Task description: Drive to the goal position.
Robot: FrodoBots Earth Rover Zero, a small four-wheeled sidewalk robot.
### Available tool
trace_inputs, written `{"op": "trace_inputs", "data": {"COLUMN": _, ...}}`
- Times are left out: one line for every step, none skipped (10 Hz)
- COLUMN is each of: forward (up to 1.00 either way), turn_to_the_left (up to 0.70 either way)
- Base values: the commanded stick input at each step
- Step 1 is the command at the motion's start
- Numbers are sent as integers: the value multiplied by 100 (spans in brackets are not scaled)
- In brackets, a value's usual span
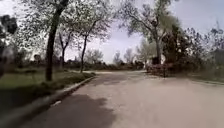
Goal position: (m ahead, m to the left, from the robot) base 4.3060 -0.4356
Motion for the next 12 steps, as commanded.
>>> {"op": "trace_inputs", "data": {"forward": 70, "turn_to_the_left": 0}}
{"op": "trace_inputs", "data": {"forward": 70, "turn_to_the_left": 0}}
{"op": "trace_inputs", "data": {"forward": 70, "turn_to_the_left": 0}}
{"op": "trace_inputs", "data": {"forward": 70, "turn_to_the_left": 0}}
{"op": "trace_inputs", "data": {"forward": 70, "turn_to_the_left": 0}}
{"op": "trace_inputs", "data": {"forward": 70, "turn_to_the_left": 0}}
{"op": "trace_inputs", "data": {"forward": 70, "turn_to_the_left": 0}}
{"op": "trace_inputs", "data": {"forward": 70, "turn_to_the_left": 0}}
{"op": "trace_inputs", "data": {"forward": 70, "turn_to_the_left": 0}}
{"op": "trace_inputs", "data": {"forward": 70, "turn_to_the_left": 0}}
{"op": "trace_inputs", "data": {"forward": 70, "turn_to_the_left": 0}}
{"op": "trace_inputs", "data": {"forward": 70, "turn_to_the_left": 0}}
